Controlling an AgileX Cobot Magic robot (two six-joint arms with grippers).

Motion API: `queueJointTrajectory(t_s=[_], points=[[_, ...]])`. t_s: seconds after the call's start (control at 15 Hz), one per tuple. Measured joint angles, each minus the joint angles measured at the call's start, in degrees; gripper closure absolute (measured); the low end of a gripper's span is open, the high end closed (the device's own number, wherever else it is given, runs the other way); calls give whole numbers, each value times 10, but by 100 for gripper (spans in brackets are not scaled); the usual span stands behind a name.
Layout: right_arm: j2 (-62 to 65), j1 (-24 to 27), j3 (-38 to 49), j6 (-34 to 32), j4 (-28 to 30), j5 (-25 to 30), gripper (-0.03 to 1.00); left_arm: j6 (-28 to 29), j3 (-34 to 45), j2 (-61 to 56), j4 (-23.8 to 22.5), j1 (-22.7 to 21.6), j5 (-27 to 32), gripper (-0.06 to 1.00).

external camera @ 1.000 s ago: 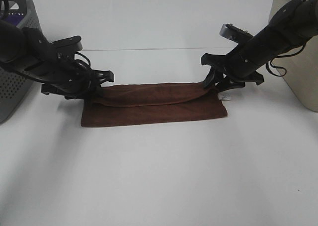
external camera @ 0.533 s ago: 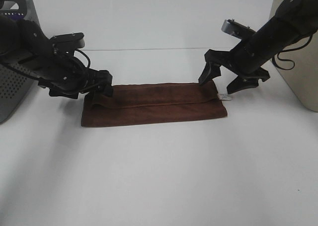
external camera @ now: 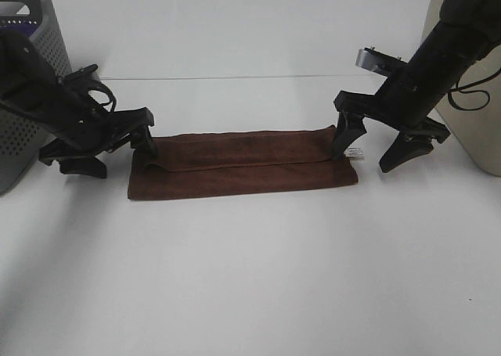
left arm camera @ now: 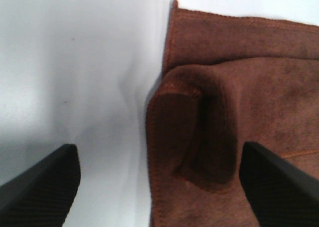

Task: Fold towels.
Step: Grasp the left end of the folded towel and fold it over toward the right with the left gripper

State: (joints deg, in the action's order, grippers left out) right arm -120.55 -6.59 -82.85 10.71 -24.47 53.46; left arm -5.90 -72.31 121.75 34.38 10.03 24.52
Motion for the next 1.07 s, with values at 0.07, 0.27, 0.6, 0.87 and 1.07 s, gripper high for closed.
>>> queueJointTrajectory(t_s=[0.07, 0.27, 0.6, 0.87, 1.07], points=[[0, 0, 0, 0, 0, 0, 15, -17, -17, 13, 28, 0, 10, 15], [0, 0, 0, 0, 0, 0, 15, -66, -84, 57, 101, 4, 79, 27], [0, 0, 0, 0, 0, 0, 15, -32, -117, 62, 51, 2, 141, 90], [0, 0, 0, 0, 1, 0, 15, 73, -165, 13, -120, -23, 201, 91], [0, 0, 0, 0, 1, 0, 15, 100, -222, 1, -144, -18, 265, 91]])
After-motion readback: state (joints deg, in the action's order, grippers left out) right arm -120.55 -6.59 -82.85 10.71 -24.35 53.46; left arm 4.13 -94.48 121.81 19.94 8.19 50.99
